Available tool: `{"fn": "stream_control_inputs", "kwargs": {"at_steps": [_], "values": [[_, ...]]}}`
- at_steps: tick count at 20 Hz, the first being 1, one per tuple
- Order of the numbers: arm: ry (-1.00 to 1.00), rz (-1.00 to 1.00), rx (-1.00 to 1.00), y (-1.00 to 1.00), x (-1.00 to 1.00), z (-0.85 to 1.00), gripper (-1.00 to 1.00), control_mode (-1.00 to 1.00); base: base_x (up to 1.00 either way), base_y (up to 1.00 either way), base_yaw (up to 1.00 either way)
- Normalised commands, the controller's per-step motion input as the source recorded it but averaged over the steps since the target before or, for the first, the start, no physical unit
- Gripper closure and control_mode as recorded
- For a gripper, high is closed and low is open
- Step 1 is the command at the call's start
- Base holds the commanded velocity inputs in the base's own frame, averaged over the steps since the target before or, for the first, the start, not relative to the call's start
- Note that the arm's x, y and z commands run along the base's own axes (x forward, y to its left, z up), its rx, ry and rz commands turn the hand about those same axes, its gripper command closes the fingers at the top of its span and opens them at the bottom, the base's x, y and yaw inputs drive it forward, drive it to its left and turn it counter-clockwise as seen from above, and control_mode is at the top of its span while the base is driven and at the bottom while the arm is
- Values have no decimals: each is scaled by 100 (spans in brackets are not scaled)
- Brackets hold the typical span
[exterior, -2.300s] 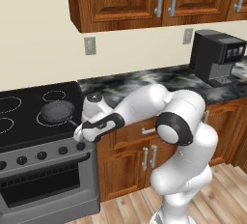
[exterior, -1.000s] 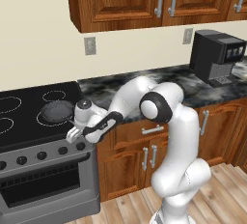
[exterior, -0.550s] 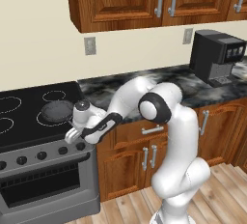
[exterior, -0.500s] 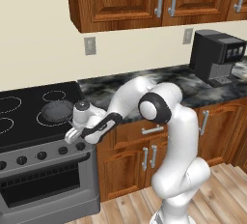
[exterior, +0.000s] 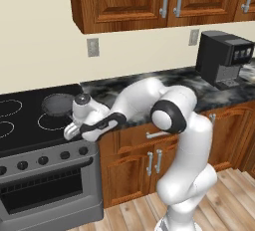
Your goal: Move the pot and pan from the stove into the sink.
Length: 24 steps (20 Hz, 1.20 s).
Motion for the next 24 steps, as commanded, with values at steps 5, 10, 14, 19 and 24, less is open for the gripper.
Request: {"fn": "stream_control_inputs", "kwargs": {"at_steps": [5,10,14,19,24], "values": [[2,-7,0,-3,-24,74,100,-100,0,0,0],[6,-7,0,-13,-35,73,100,-100,0,0,0],[6,-9,0,-27,-49,54,100,-100,0,0,0],[6,-9,0,-40,-60,41,100,-100,0,0,0],[5,-7,0,-47,-69,34,100,-100,0,0,0]]}}
